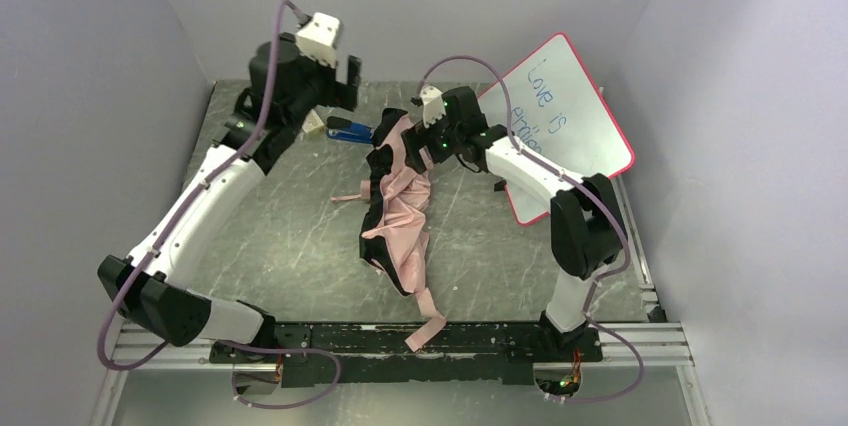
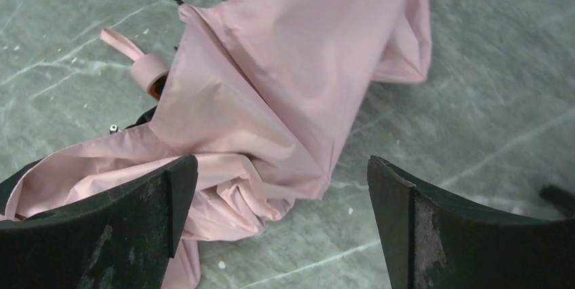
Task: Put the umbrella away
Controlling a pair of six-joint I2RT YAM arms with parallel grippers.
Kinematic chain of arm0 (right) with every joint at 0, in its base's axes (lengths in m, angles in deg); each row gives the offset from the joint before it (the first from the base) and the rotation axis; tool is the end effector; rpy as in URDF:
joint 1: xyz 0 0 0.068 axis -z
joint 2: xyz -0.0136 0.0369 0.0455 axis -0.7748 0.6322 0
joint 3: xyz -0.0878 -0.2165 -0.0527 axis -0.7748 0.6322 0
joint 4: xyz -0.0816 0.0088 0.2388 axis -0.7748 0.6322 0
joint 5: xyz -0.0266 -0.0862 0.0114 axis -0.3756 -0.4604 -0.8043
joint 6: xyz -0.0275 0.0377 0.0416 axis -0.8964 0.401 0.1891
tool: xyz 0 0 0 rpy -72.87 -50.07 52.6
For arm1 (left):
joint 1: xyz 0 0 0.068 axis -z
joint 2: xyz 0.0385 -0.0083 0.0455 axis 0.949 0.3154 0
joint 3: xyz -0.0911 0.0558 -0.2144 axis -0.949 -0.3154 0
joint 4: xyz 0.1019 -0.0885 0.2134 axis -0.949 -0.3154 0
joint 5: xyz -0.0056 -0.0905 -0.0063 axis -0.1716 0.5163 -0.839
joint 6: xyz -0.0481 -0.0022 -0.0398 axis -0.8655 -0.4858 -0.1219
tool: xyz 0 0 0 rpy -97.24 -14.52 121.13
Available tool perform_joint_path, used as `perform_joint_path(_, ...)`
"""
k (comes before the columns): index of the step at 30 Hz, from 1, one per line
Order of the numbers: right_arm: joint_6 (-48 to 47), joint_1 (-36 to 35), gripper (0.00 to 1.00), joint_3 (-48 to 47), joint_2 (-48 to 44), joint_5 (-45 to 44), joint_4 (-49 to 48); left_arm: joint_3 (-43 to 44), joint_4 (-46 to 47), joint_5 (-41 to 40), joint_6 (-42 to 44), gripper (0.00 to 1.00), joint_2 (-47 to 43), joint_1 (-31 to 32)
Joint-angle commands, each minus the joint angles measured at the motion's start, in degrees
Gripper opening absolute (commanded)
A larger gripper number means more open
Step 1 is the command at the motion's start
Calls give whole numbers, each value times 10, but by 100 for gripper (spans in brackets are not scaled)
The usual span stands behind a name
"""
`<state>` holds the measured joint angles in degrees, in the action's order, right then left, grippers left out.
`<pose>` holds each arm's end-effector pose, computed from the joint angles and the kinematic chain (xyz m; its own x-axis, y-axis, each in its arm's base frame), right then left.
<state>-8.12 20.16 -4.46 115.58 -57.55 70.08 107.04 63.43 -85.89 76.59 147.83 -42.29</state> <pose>0.3410 0.2150 0.2199 -0.4728 -0.3678 -0.8007 -0.6971 0.7120 0.0846 0.2838 -0.1510 0.4025 -0.1296 0.1568 -0.9791 0.3627 0.9265 0.1004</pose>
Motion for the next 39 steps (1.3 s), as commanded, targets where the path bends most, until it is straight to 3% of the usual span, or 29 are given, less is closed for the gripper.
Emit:
perform_joint_path(1, -112, 9, 100, -52, 41, 119, 55, 23, -42, 95, 8, 98, 17, -48)
perform_joint_path(4, -150, 16, 100, -83, 74, 155, 89, -4, -34, 124, 37, 98, 6, -50)
perform_joint_path(7, -175, 24, 100, -106, 103, 206, 116, -23, -33, 201, 52, 98, -1, -57)
perform_joint_path(18, -230, 23, 99, -130, 162, 247, 194, 43, -90, 339, 55, 98, 67, -99)
perform_joint_path(21, -226, 19, 96, -102, 162, 243, 176, 39, -91, 391, 60, 90, 74, -113)
perform_joint_path(26, -215, -2, 80, -83, 169, 194, 160, 30, -73, 497, 33, 93, 91, -150)
perform_joint_path(29, -218, -27, 76, -44, 154, 154, 119, 33, -78, 499, 39, 95, 104, -158)
perform_joint_path(39, -215, -92, 38, 60, 108, 46, 3, 31, -90, 498, 75, 97, 121, -180)
